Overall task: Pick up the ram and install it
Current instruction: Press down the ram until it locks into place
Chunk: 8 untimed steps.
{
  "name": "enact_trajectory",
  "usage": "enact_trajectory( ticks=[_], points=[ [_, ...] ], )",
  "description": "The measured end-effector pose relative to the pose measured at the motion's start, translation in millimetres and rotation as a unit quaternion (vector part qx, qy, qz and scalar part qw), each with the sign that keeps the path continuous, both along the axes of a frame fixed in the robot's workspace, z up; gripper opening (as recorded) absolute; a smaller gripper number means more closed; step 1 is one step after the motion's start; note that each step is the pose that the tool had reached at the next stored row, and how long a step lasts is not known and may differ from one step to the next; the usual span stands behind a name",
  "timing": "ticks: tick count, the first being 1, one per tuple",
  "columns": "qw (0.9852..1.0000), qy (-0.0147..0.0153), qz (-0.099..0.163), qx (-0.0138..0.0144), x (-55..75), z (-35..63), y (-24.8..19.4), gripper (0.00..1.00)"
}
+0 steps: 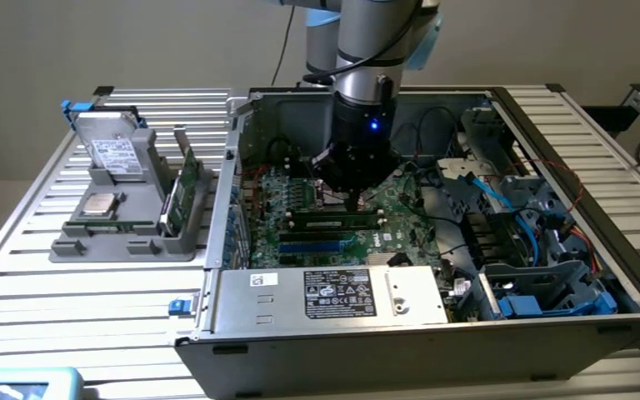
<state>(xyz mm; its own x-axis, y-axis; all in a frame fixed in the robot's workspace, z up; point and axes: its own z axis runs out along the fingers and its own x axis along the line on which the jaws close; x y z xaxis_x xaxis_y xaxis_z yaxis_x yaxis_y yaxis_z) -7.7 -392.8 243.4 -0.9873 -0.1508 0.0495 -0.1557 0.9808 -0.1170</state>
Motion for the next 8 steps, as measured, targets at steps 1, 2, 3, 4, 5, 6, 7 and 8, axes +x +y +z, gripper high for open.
enact_trajectory(
  ticks=[1, 2, 3, 4, 5, 6, 7, 8],
  points=[
    [1.0, -0.0002, -0.004, -0.0012, 0.0, 0.0, 0.0, 0.11],
    [1.0, -0.0005, -0.009, -0.0027, 0.0, 0.0, 0.0, 0.11],
    [0.9999, -0.0007, -0.013, -0.0041, 0.0, 0.0, 0.0, 0.11],
    [0.9998, -0.0011, -0.017, -0.0053, 0.0, 0.0, 0.0, 0.11],
    [0.9997, -0.0015, -0.022, -0.0063, 0.0, 0.0, 0.0, 0.11],
    [0.9996, -0.0019, -0.026, -0.0073, 0.0, 0.0, 0.0, 0.11],
    [0.9993, -0.0029, -0.036, -0.008, -0.1, 0.0, -0.1, 0.11],
    [0.9993, -0.0029, -0.038, -0.008, -0.1, 0.0, 0.0, 0.11]
  ],
)
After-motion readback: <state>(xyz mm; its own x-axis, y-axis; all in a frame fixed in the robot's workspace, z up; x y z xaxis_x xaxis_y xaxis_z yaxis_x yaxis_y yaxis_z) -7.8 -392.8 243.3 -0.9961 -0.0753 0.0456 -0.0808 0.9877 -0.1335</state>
